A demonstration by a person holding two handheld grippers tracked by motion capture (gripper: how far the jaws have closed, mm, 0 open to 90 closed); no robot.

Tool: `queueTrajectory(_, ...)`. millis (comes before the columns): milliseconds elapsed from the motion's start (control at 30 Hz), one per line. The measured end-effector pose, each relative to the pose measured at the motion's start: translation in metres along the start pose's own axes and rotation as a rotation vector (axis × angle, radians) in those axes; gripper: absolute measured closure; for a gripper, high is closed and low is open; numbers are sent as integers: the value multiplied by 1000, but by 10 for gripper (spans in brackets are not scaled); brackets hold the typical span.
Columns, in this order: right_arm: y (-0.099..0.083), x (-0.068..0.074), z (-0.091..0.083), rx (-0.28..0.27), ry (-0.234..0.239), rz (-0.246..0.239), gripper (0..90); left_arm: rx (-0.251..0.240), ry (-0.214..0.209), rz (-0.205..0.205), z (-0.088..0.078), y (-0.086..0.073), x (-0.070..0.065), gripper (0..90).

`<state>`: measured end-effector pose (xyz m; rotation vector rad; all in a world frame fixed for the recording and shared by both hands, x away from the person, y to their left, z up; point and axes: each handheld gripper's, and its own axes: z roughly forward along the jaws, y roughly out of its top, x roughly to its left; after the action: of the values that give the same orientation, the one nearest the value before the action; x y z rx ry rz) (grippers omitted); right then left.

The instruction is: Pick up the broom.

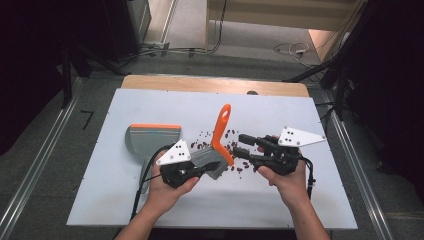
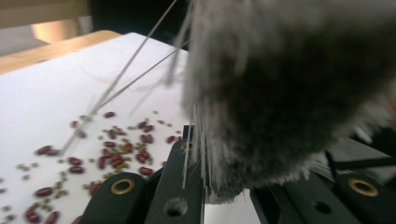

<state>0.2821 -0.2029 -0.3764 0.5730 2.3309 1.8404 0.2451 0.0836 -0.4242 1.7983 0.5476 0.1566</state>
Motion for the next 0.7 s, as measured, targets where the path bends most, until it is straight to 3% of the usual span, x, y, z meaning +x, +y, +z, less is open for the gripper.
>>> queueTrajectory(100, -2, 5, 5, 42, 60, -28, 503, 9, -58, 12, 2, -1, 0, 861)
queueTrajectory(167, -4, 5, 8, 37, 119, -19, 501, 13, -77, 14, 2, -1, 0, 860)
queueTrajectory(267, -8, 4, 13, 64, 211, -3, 497, 19, -143, 22, 4, -2, -1, 860)
queueTrajectory(433, -15, 4, 21, 82, 313, 17, 521, 30, -189, 42, 6, -3, -5, 860)
queueTrajectory(533, -17, 5, 25, 95, 337, 14, 541, 28, -215, 37, 7, -3, -5, 860)
queueTrajectory(700, -21, 3, 28, 104, 372, 46, 662, 37, -261, 29, 8, -4, -5, 859)
